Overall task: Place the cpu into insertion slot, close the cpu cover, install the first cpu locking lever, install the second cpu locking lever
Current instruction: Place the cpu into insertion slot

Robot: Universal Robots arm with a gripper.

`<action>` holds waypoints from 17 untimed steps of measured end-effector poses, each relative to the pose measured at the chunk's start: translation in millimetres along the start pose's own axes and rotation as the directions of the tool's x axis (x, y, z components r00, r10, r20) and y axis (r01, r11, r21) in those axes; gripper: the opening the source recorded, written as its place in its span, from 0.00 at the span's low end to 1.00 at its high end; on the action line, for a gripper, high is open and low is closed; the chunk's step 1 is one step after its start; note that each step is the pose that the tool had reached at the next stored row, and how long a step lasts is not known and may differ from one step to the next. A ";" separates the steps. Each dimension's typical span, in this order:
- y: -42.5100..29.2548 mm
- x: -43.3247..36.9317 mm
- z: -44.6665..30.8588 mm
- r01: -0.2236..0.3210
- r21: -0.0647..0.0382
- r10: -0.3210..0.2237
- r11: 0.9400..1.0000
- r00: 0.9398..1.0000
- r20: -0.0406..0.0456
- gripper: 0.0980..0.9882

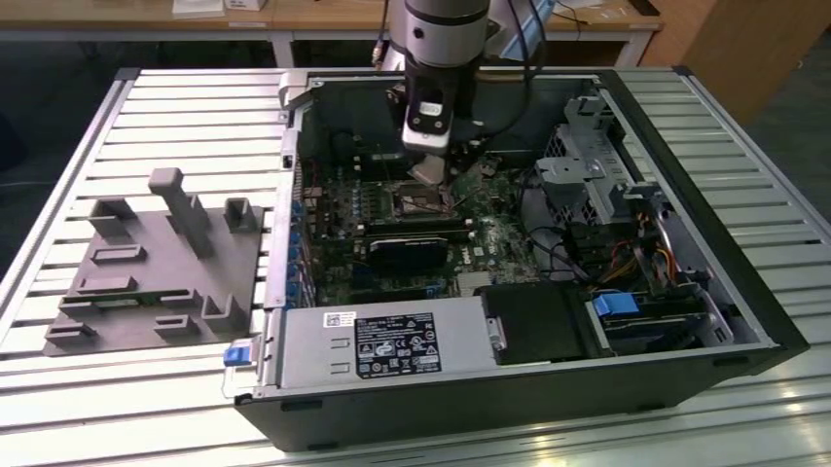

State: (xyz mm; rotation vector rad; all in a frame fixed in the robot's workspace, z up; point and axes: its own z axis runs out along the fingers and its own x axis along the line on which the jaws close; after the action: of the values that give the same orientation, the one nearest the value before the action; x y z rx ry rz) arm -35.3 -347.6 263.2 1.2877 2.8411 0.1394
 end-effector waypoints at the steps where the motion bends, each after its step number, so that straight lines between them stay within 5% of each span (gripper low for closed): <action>1: -0.1 0.0 0.5 -0.018 0.000 0.018 1.000 1.000 0.002 0.49; 9: -0.5 -0.1 5.5 -0.162 -0.004 0.162 0.987 0.987 0.014 0.49; 17: -0.9 -0.2 10.6 -0.302 -0.010 0.302 0.953 0.953 0.026 0.49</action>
State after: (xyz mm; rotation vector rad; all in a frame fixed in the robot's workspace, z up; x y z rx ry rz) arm -35.3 -347.6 252.6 1.7014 2.5986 0.1326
